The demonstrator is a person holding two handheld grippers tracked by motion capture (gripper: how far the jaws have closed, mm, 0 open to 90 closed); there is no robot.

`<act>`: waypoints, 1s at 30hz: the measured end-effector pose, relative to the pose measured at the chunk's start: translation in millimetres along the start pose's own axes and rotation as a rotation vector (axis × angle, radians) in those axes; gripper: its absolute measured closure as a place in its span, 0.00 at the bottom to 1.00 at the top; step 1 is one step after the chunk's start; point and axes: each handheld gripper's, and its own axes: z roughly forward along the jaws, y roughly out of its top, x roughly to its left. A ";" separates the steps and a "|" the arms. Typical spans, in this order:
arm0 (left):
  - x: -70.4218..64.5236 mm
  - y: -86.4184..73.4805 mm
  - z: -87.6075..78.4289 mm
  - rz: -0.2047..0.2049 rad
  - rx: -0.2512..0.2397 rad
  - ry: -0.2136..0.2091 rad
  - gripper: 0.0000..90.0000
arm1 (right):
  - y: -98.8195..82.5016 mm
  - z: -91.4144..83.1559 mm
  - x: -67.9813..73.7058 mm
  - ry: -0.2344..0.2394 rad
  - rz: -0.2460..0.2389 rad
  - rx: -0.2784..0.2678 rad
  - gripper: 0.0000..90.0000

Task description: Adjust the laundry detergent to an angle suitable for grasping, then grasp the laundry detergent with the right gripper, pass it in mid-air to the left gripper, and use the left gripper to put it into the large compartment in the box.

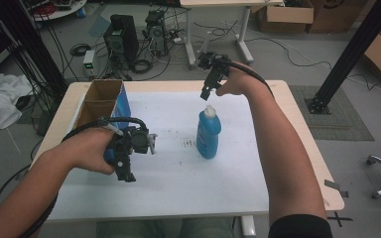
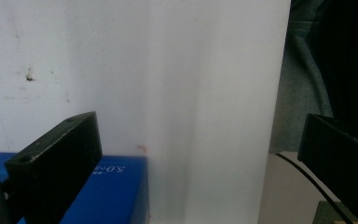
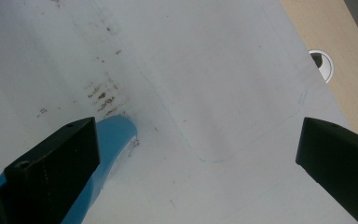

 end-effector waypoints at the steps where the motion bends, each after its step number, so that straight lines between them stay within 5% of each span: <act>1: 0.1 0.0 -0.6 0.001 0.002 -0.003 0.00 | -0.1 -0.3 0.3 -0.001 0.000 -0.001 0.00; 30: -7.0 2.1 -6.5 0.008 0.004 0.015 0.00 | -0.6 -4.0 6.1 -0.010 -0.004 -0.003 0.00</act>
